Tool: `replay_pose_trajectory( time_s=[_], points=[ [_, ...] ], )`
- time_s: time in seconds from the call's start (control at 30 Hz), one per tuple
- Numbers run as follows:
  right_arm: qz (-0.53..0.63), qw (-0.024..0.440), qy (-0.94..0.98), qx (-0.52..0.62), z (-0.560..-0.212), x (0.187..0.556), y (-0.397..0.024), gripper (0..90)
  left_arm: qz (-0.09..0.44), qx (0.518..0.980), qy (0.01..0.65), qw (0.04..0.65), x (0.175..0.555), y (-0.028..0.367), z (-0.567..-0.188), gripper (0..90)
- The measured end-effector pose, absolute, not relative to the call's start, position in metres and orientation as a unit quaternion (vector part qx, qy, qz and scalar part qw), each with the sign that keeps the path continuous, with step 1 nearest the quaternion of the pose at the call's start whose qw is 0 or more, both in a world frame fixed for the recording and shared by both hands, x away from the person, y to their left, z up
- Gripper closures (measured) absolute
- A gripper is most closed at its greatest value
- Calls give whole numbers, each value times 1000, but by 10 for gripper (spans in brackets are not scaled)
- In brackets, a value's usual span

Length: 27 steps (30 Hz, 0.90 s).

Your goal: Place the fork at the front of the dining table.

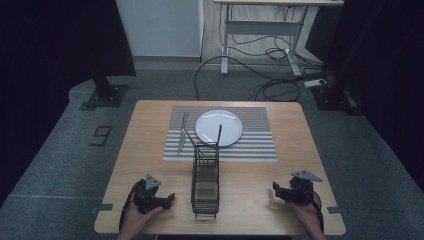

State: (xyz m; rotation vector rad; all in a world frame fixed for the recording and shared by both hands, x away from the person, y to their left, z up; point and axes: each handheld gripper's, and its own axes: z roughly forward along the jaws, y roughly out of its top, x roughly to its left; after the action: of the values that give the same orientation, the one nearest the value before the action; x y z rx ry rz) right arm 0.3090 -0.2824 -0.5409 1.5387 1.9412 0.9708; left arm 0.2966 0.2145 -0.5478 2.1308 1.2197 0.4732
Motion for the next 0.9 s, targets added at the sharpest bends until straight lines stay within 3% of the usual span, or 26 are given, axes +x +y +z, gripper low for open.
replay_pose_trajectory(
  time_s=[0.33,0.9],
  points=[
    [385,236,708,544,-512,303,-268,134,177,812,457,316,298,214,-548,62],
    [434,225,716,499,-472,324,-218,218,178,813,456,316,298,213,-548,67]
  ],
)
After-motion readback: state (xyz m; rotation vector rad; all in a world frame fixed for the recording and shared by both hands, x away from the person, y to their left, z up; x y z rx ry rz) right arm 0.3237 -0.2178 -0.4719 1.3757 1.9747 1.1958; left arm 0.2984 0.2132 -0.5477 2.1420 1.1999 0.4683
